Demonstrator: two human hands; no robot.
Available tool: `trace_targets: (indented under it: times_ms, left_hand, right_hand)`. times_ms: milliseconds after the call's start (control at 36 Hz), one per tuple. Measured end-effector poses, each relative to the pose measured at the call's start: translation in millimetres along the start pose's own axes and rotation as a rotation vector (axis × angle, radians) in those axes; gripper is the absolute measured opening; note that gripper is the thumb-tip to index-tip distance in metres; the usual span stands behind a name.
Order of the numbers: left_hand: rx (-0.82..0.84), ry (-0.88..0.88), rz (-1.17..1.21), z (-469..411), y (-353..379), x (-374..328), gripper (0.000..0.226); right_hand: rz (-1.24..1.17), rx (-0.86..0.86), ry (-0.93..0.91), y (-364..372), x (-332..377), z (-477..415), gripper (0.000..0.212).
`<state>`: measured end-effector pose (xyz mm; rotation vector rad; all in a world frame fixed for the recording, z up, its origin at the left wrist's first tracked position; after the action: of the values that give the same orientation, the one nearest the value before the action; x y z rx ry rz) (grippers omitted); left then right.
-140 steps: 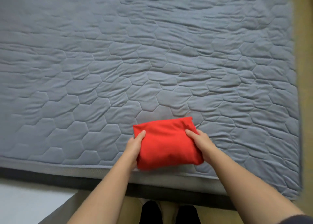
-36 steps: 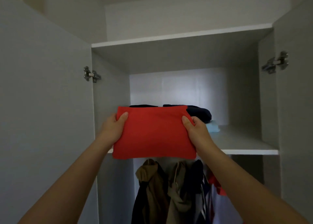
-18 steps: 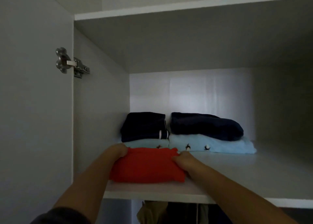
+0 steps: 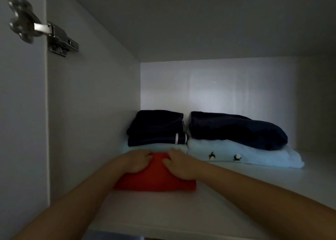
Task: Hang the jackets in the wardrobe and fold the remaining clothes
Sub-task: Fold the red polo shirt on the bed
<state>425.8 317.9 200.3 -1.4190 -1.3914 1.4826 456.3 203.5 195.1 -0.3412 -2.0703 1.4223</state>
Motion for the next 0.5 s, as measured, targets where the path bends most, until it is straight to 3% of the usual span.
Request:
trace_targets:
  times_ms: [111, 250, 500]
  left_hand:
    - [0.047, -0.013, -0.019, -5.7, 16.8, 15.3, 0.048]
    - [-0.05, -0.027, -0.132, -25.2, 6.7, 35.5, 0.047]
    - [0.064, -0.12, -0.158, -43.0, 21.1, 60.1, 0.055]
  right_hand:
    - [0.19, 0.124, 0.041, 42.8, -10.8, -21.3, 0.061]
    - [0.208, 0.131, 0.103, 49.2, -13.8, -50.8, 0.064]
    - [0.148, 0.099, 0.058, 56.0, -12.4, -62.8, 0.062]
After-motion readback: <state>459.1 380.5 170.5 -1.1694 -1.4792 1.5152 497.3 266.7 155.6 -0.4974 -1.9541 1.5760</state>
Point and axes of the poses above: each hand's wrist, its own z-axis away from the middle knuckle, its own y-axis out of the palm, x = y × z, the point moved 10 cm from there along -z, towards the middle knuckle, and after that the axes turned 4 degrees about -y, right-handed, at the moved point
